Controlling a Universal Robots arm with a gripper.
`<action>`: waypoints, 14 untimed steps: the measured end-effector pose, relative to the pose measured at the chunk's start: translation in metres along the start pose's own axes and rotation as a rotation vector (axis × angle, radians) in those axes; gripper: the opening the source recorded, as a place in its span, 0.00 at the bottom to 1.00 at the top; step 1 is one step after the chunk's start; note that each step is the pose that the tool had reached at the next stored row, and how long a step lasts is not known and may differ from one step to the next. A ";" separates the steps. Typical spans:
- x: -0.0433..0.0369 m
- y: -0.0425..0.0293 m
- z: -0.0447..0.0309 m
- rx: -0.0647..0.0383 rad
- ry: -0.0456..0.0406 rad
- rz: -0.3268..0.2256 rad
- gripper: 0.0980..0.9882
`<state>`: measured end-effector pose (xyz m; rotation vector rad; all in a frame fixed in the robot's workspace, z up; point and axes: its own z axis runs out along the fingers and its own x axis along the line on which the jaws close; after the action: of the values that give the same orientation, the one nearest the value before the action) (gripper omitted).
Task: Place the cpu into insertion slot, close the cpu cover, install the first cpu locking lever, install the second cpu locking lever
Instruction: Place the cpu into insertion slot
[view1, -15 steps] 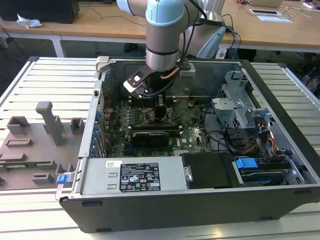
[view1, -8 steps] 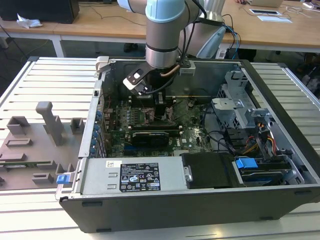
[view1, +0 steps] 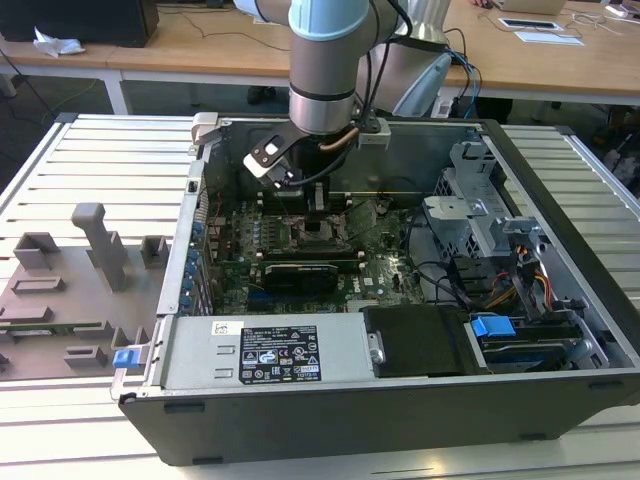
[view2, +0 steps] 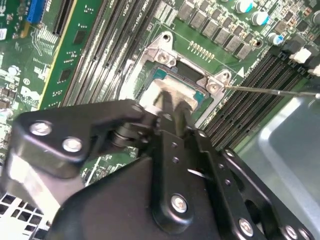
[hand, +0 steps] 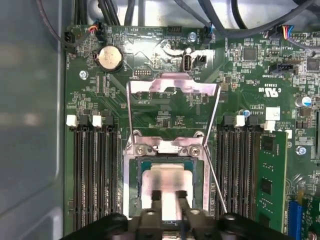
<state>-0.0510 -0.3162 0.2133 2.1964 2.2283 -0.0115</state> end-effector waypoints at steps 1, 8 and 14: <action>-0.0001 -0.0009 0.0009 0.000 0.0000 0.000 0.08; -0.0001 -0.0021 0.0073 0.000 0.0054 0.000 0.01; -0.0005 0.0169 0.0079 0.005 0.0052 0.000 0.01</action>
<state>-0.0340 -0.3165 0.2055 2.2014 2.2338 -0.0118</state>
